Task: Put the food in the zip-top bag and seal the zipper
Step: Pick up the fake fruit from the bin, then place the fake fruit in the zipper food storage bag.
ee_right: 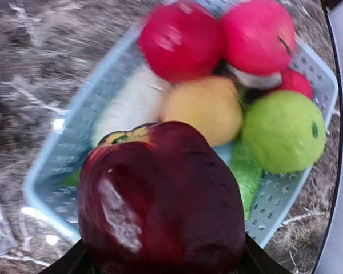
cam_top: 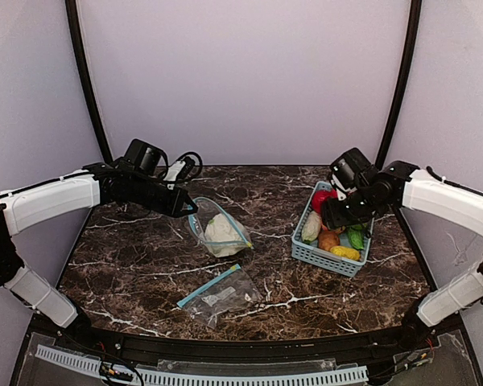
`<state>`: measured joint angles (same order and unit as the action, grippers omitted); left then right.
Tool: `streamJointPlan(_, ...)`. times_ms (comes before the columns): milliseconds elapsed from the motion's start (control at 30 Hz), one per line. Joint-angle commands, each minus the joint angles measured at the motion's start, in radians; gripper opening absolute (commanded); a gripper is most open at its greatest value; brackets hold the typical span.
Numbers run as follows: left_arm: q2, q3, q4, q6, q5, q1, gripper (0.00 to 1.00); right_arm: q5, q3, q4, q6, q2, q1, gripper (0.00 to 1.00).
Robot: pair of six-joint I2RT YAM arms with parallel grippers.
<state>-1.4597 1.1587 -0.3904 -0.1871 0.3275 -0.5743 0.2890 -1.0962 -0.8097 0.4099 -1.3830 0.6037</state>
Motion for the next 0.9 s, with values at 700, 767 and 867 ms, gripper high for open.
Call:
streamJointPlan(700,0.022,0.005,0.026,-0.025,0.06,0.002,0.01,-0.295,-0.562,0.206,-0.047,-0.472,0.492,0.5)
streamJointPlan(767,0.024,0.005,0.025,-0.025,0.063,0.002,0.01,-0.259,-0.591,0.198,-0.035,-0.501,0.492,0.5)
streamJointPlan(867,0.025,0.006,0.025,-0.025,0.065,0.003,0.01,-0.195,-0.643,0.165,-0.013,-0.544,0.492,0.5)
